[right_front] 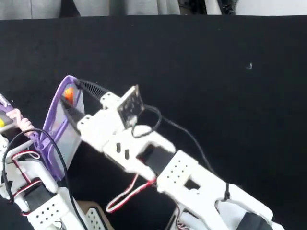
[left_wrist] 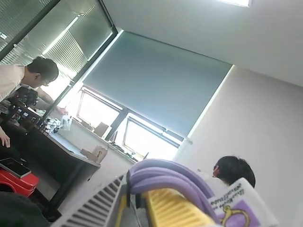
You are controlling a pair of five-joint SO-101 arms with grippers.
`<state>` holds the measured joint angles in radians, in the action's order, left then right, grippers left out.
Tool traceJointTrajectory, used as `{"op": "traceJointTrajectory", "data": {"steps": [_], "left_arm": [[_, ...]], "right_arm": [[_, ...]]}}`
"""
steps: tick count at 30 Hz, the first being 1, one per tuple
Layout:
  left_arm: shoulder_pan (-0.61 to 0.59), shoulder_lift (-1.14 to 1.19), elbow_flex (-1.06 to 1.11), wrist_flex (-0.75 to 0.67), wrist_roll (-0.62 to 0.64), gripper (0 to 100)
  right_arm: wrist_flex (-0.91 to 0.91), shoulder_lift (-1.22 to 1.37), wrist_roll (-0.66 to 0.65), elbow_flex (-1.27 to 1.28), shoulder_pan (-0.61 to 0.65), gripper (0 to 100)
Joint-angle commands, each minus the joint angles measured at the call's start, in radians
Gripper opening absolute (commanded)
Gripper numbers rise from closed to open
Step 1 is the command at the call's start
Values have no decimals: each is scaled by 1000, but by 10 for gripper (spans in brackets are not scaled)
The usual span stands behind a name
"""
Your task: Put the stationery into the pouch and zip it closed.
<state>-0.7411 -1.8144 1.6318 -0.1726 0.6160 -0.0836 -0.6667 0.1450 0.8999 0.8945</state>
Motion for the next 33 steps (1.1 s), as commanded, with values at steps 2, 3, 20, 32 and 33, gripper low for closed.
{"op": "traceJointTrajectory", "data": {"steps": [2, 3, 20, 32, 33], "left_arm": [[-1, -6, -42, 3, -11, 29], [-1, -6, -42, 3, -11, 29], [1, -6, -25, 3, -9, 29], [1, -6, -27, 3, -11, 29], [-2, -6, -27, 3, -11, 29]], "right_arm": [[137, -28, -15, -157, -71, 172], [140, -28, -15, -163, -84, 172], [121, -28, -38, -177, 26, 170], [115, 76, -123, -211, 101, 169], [115, 93, -127, -220, 95, 169]]}}
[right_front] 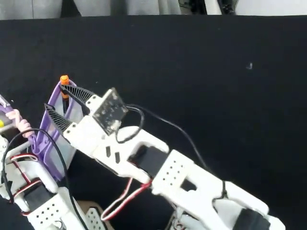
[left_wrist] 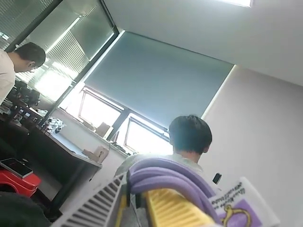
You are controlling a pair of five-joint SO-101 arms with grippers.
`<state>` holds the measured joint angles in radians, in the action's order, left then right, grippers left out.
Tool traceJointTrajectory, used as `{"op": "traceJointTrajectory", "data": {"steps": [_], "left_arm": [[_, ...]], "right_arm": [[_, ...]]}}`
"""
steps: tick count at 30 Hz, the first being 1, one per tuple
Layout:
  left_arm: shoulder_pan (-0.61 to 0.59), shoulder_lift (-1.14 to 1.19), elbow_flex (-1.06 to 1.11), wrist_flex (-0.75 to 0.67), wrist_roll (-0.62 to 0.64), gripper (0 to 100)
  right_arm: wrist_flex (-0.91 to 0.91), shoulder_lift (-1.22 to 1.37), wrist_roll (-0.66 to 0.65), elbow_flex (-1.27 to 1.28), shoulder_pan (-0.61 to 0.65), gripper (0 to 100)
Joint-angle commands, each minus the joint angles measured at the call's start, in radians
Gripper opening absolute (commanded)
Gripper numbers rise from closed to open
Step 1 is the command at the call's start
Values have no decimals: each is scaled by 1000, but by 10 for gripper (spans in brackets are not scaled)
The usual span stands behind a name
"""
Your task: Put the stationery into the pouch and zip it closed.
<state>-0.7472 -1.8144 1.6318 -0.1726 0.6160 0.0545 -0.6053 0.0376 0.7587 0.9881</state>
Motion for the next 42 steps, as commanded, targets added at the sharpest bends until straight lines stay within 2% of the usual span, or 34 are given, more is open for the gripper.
{"op": "traceJointTrajectory", "data": {"steps": [1, 7, 12, 17, 30, 32, 35, 42], "left_arm": [[2, -6, -27, 3, -11, 29], [-1, -6, -25, 3, -11, 29], [1, -6, -24, 3, -11, 29], [1, -6, -15, 0, -11, 29], [-2, -6, -15, 3, -11, 29], [-2, -6, -15, 3, -11, 29], [-2, -6, -13, 3, -11, 29], [-2, -6, -10, 5, -11, 29]], "right_arm": [[-23, 50, -20, -88, -12, 169], [-23, 41, -21, -97, -46, 169], [17, -76, -21, -82, 8, 169], [18, -124, -23, -65, -18, 169], [-75, 145, -17, -125, -91, 168], [-78, 159, -17, -131, -91, 132], [-80, 159, -17, -134, -91, 18], [-74, 151, 11, -134, -91, 11]]}}
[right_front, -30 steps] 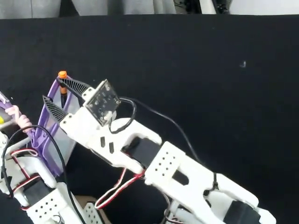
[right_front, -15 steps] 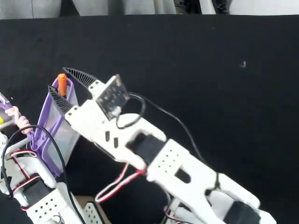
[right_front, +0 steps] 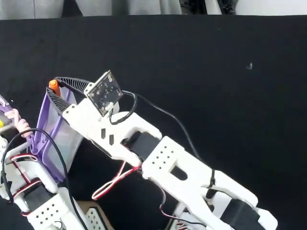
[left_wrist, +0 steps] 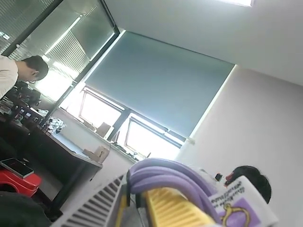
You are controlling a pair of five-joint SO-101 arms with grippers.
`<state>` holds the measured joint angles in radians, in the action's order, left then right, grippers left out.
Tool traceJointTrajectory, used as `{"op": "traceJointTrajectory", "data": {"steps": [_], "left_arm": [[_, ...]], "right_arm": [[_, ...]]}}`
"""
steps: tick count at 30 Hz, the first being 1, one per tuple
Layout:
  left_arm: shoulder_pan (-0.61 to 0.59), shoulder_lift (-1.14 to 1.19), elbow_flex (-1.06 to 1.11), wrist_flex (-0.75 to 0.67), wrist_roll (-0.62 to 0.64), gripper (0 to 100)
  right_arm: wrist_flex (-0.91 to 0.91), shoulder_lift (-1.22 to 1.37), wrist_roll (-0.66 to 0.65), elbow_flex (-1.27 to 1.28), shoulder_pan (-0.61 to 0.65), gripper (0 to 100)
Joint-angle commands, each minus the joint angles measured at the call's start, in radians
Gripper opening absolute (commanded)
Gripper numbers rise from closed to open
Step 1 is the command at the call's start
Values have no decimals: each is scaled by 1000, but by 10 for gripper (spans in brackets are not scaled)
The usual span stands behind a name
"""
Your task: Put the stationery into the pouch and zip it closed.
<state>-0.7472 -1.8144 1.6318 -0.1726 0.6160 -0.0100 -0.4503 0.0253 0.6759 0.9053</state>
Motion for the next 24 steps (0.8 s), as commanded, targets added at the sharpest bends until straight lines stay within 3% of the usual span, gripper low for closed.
{"op": "traceJointTrajectory", "data": {"steps": [1, 10, 16, 24], "left_arm": [[-2, -6, -4, 0, -11, 29], [-2, -6, 1, -2, -11, 29], [-2, -6, -1, -2, -11, 29], [-2, -6, -1, -2, -11, 29]], "right_arm": [[-9, -16, 60, -47, -8, 11], [11, -271, 416, 65, -51, 11], [6, -355, 474, 150, 41, 11], [5, -186, 551, 134, 48, 11]]}}
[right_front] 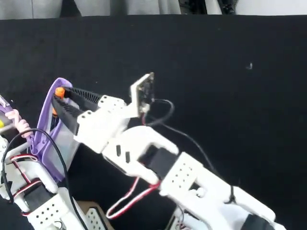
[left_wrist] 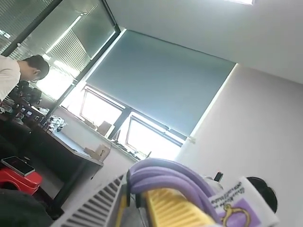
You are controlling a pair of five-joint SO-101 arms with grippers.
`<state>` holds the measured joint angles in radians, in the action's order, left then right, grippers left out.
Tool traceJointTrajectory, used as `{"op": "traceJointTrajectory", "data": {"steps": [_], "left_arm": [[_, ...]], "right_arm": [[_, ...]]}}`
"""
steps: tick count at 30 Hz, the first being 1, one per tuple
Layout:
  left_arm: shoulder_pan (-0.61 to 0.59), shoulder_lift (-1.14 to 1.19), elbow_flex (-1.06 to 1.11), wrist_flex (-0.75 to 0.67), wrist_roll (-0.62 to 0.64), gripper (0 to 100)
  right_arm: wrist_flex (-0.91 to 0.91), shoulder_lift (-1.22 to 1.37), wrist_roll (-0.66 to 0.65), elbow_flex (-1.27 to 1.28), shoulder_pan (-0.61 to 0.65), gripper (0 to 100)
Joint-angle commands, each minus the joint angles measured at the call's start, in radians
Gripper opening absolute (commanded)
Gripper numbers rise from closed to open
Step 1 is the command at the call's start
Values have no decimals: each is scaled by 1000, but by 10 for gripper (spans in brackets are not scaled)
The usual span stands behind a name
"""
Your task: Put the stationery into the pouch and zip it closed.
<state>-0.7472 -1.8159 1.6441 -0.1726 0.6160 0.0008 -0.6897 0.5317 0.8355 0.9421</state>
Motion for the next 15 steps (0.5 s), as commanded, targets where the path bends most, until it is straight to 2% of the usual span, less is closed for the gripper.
{"op": "traceJointTrajectory", "data": {"steps": [1, 4, 8, 10, 15], "left_arm": [[-2, -5, -13, -2, -11, 29], [-2, -5, -12, -2, -11, 29], [-2, -5, -12, -2, -11, 29], [-2, -5, -12, -2, -11, 29], [-2, -5, -12, -2, -11, 29]], "right_arm": [[-6, 81, 55, -27, 11, 11], [-6, 131, 41, -31, 11, 48], [-5, 131, 5, -39, 11, 279], [-5, 131, -29, -39, 12, 348], [-6, 96, -107, -54, 6, 317]]}}
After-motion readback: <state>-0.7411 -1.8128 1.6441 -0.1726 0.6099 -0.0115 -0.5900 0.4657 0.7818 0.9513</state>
